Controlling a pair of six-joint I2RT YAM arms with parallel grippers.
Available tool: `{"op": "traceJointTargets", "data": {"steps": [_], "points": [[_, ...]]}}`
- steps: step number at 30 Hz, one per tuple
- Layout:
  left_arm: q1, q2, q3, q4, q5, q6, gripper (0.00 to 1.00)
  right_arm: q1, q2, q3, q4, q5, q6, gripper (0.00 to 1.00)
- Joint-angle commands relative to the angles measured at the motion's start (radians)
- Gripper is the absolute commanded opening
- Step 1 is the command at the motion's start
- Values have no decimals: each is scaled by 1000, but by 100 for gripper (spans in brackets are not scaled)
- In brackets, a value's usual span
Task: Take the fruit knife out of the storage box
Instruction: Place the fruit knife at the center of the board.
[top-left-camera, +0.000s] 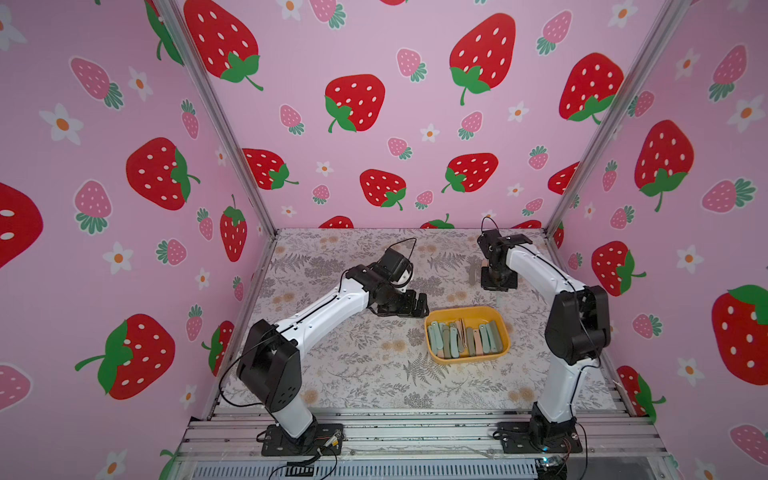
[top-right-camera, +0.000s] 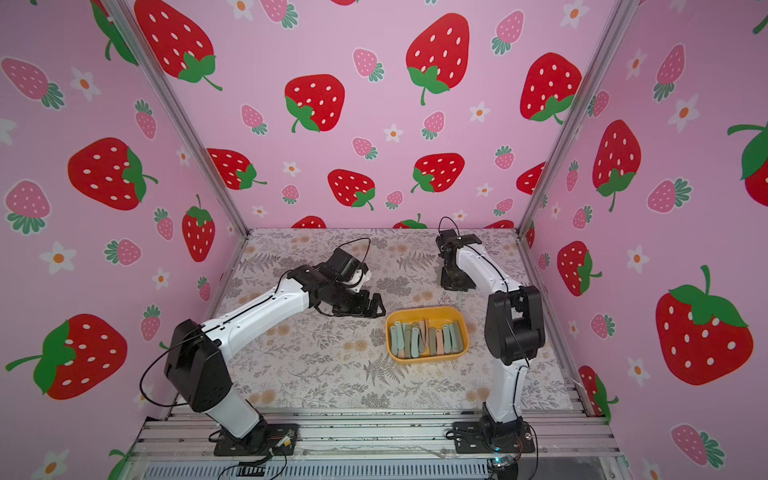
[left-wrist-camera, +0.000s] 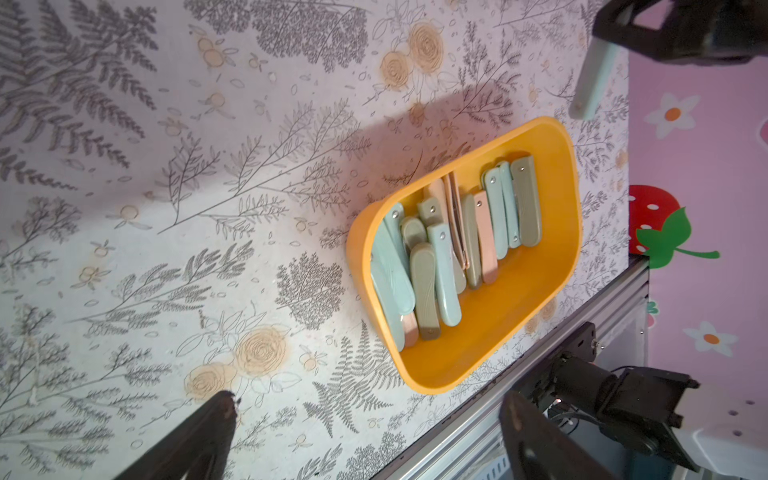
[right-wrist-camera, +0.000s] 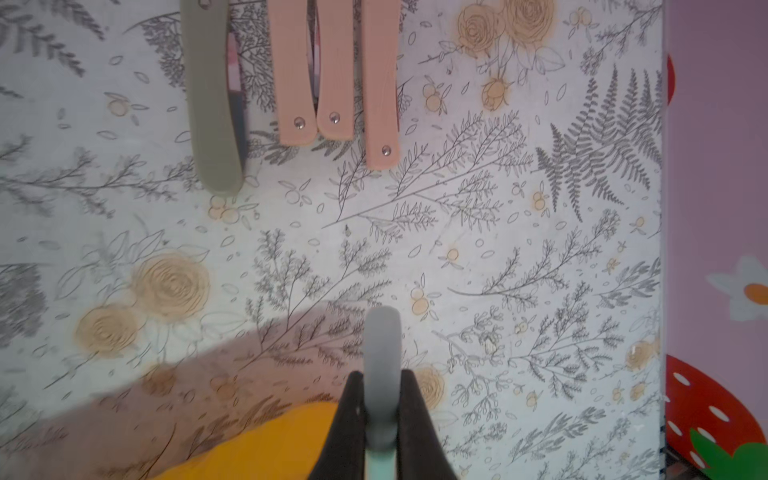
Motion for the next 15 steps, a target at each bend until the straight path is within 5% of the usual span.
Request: {"op": "traceJointTargets", "data": {"steps": [1,15], "points": [[-2,55,82,-23,46,27,99,-6,82,75,-35,98,-46,13],[46,124,79,-15,104,66,99,-43,274,167,-84,124,-51,13]]}}
